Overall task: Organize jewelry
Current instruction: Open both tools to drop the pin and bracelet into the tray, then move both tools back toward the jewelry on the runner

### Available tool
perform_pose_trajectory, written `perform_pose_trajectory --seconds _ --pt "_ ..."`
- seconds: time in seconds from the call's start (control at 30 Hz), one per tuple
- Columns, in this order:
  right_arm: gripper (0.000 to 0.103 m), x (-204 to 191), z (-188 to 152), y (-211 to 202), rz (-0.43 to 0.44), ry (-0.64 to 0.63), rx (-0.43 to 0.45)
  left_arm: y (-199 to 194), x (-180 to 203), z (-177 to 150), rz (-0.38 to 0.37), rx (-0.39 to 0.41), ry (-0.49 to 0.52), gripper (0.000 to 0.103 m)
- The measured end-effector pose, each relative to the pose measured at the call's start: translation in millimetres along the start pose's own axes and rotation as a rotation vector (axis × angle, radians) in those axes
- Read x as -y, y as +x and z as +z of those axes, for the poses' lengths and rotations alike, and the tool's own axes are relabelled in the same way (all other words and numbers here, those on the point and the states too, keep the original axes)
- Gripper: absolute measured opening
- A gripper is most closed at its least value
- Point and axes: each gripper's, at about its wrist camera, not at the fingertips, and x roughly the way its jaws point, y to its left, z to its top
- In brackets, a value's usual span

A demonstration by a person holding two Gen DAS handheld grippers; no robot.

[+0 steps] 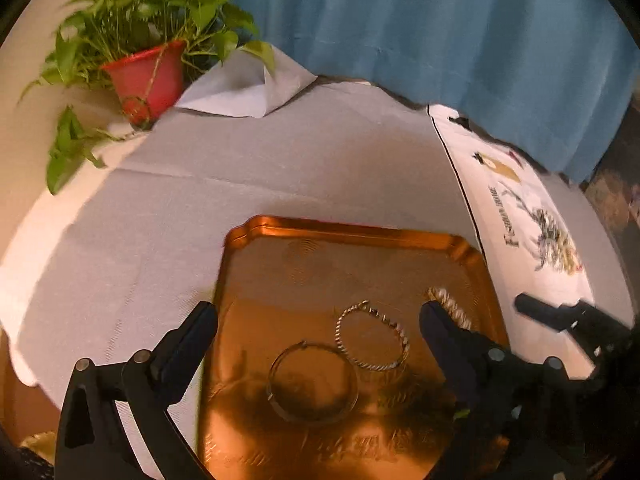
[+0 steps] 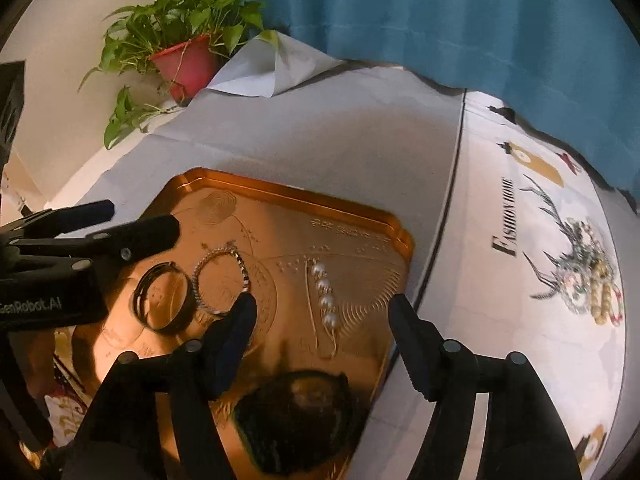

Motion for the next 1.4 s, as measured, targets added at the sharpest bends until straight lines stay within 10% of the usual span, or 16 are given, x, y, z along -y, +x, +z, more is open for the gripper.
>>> perform_pose_trajectory --seconds 0.63,1.4 --pt "0.071 -53.4 -129.3 -225.5 -0.125 0.029 0.253 -202.6 36.8 -139.4 0.048 0.158 0.034 0.100" --pt "0.072 -62.9 -190.3 -307.5 -0.157 0.070 0.349 -291.0 74.5 -175.5 0.044 0.313 0.132 0.100"
